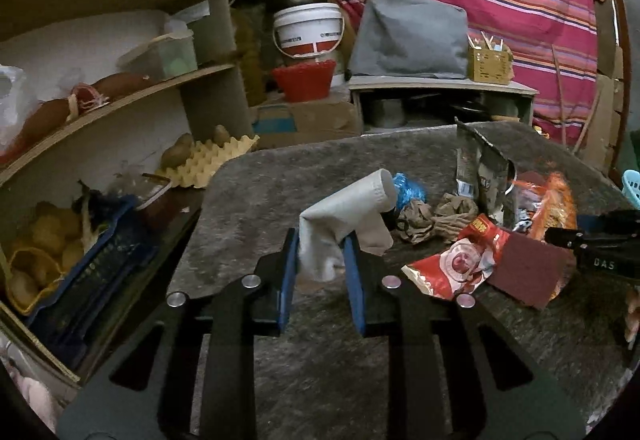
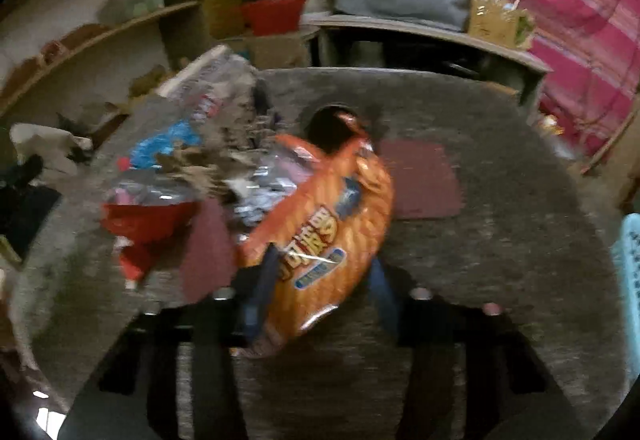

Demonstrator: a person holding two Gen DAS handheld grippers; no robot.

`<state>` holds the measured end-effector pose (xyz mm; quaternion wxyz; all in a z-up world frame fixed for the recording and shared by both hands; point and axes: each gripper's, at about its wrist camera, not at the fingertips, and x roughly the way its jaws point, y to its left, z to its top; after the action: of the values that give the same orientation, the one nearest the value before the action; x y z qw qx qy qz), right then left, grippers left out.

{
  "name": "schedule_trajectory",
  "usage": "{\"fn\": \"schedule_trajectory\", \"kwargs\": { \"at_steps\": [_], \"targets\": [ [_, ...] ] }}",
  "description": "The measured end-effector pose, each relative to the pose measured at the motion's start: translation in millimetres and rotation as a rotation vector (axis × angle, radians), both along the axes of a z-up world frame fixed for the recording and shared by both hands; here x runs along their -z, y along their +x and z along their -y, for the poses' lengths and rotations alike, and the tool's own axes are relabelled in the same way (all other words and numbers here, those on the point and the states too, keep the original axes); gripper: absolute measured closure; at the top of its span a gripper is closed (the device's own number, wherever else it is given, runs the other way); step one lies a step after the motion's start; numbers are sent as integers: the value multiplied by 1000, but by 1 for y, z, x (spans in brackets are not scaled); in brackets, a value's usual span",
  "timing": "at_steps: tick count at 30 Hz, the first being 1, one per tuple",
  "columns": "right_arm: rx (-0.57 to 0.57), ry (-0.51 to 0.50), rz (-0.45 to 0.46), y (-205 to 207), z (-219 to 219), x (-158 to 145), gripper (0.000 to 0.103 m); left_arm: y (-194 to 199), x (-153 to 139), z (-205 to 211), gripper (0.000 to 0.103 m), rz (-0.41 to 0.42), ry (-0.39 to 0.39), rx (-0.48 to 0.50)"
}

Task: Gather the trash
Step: 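Grasp the grey sock with the left tool while the right tool grasps the orange snack bag, then carry the grey sock and orange snack bag over the light-blue basket with both tools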

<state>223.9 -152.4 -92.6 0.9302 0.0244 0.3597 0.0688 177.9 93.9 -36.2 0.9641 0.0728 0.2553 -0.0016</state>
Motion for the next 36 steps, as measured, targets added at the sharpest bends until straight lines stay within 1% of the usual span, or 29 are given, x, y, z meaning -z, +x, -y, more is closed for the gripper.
{"fn": "schedule_trajectory", "kwargs": {
  "at_steps": [1, 2, 3, 6, 9, 13, 17, 19, 21, 23, 25, 30, 31, 32, 33, 34, 36],
  "targets": [
    [-4, -8, 23, -5, 0, -5, 85, -2, -3, 1, 81, 2, -5, -1],
    [-7, -4, 36, -8, 1, -8, 89, -4, -4, 2, 81, 6, -7, -2],
    [-12, 2, 44, -11, 4, -10, 96, -5, -6, 3, 81, 8, -9, -2],
    [-11, -12, 79, -23, 13, -21, 99, -9, -13, 11, 81, 15, -19, 2],
    [-1, -20, 101, -31, 26, -27, 100, -11, -17, 23, 81, 20, -25, 18],
    [34, -15, 129, -43, 56, -35, 102, -12, -20, 44, 81, 23, -37, 47],
    [95, -14, 147, -54, 98, -42, 102, -10, -21, 76, 81, 20, -43, 83],
    [116, 5, 144, -58, 119, -43, 102, -9, -22, 91, 81, 23, -46, 101],
    [125, 51, 115, -60, 140, -39, 102, -9, -23, 103, 81, 29, -46, 108],
    [117, 48, 94, -61, 144, -33, 102, -9, -24, 111, 81, 34, -56, 115],
    [101, 45, 75, -57, 141, -24, 99, -9, -24, 115, 81, 34, -48, 115],
    [120, 75, 25, -44, 126, -5, 98, -12, -17, 108, 81, 21, -22, 95],
    [123, 71, 18, -41, 122, -3, 94, -13, -14, 103, 81, 18, -18, 85],
    [128, 66, 12, -37, 116, -2, 86, -13, -13, 98, 81, 16, -17, 78],
    [132, 64, 8, -36, 111, 0, 53, -13, -11, 92, 81, 13, -18, 70],
    [136, 67, 9, -33, 105, 1, 29, -13, -10, 87, 81, 10, -23, 63],
    [135, 58, -12, -26, 95, 5, 29, -13, -6, 74, 81, 1, -37, 47]
  ]
}}
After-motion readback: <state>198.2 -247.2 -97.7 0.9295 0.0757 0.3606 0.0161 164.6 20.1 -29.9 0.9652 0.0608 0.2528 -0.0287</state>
